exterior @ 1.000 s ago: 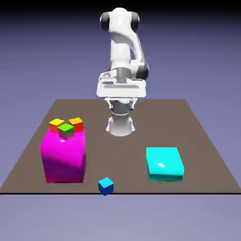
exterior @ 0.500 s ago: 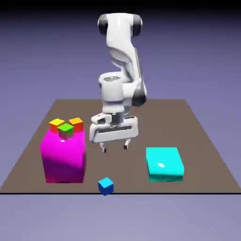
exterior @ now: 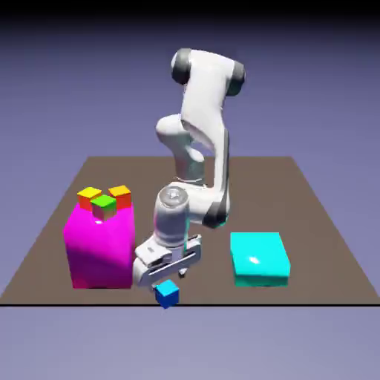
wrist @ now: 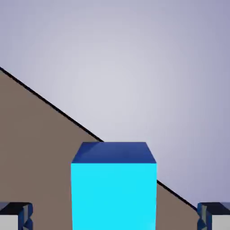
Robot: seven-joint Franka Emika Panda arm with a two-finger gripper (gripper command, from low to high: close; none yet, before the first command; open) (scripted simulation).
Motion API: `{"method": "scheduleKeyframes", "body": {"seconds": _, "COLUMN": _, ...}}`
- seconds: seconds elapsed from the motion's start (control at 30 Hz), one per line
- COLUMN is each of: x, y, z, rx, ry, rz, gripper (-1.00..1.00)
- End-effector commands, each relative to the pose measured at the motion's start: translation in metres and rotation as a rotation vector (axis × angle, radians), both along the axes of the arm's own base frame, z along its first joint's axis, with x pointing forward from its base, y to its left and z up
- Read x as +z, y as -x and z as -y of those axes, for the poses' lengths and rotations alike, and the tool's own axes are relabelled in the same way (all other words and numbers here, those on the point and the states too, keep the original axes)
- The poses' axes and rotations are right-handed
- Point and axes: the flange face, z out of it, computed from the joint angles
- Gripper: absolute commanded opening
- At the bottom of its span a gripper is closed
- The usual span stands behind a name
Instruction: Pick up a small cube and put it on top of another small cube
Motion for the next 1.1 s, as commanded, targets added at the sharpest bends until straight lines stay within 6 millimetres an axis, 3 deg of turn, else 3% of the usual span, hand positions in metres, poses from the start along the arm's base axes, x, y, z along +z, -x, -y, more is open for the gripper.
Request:
{"method": "scheduleKeyframes", "body": {"seconds": 0.0, "x": -0.002, "y": 0.0, "z": 0.0, "rx": 0.0, "ry": 0.0, "rz": 0.0, "gripper": 0.0}}
{"method": "scheduleKeyframes", "body": {"seconds": 0.03, "x": -0.002, "y": 0.0, "z": 0.0, "rx": 0.0, "ry": 0.0, "rz": 0.0, "gripper": -1.0}}
{"method": "scheduleKeyframes", "body": {"seconds": 0.07, "x": -0.002, "y": 0.0, "z": 0.0, "rx": 0.0, "ry": 0.0, "rz": 0.0, "gripper": -1.0}}
{"method": "scheduleKeyframes", "body": {"seconds": 0.2, "x": 0.065, "y": -0.005, "z": -0.004, "rx": 0.0, "ry": 0.0, "rz": 0.0, "gripper": -1.0}}
{"method": "scheduleKeyframes", "body": {"seconds": 0.27, "x": 0.096, "y": -0.024, "z": -0.014, "rx": -0.09, "ry": -0.02, "rz": 0.114, "gripper": -1.0}}
{"method": "scheduleKeyframes", "body": {"seconds": 0.37, "x": 0.143, "y": -0.02, "z": 0.026, "rx": -0.255, "ry": -0.049, "rz": 0.127, "gripper": -1.0}}
{"method": "scheduleKeyframes", "body": {"seconds": 0.53, "x": 0.213, "y": 0.015, "z": 0.105, "rx": -0.515, "ry": -0.068, "rz": 0.101, "gripper": -1.0}}
{"method": "scheduleKeyframes", "body": {"seconds": 0.67, "x": 0.266, "y": 0.061, "z": 0.166, "rx": -0.728, "ry": -0.066, "rz": 0.082, "gripper": -1.0}}
{"method": "scheduleKeyframes", "body": {"seconds": 0.83, "x": 0.328, "y": 0.138, "z": 0.232, "rx": -1.004, "ry": -0.042, "rz": 0.06, "gripper": -1.0}}
{"method": "scheduleKeyframes", "body": {"seconds": 0.9, "x": 0.329, "y": 0.168, "z": 0.248, "rx": -1.035, "ry": 0.0, "rz": 0.0, "gripper": -1.0}}
{"method": "scheduleKeyframes", "body": {"seconds": 0.93, "x": 0.329, "y": 0.168, "z": 0.248, "rx": -1.035, "ry": 0.0, "rz": 0.0, "gripper": -1.0}}
{"method": "scheduleKeyframes", "body": {"seconds": 1.07, "x": 0.263, "y": 0.173, "z": 0.246, "rx": -1.035, "ry": 0.0, "rz": 0.0, "gripper": -1.0}}
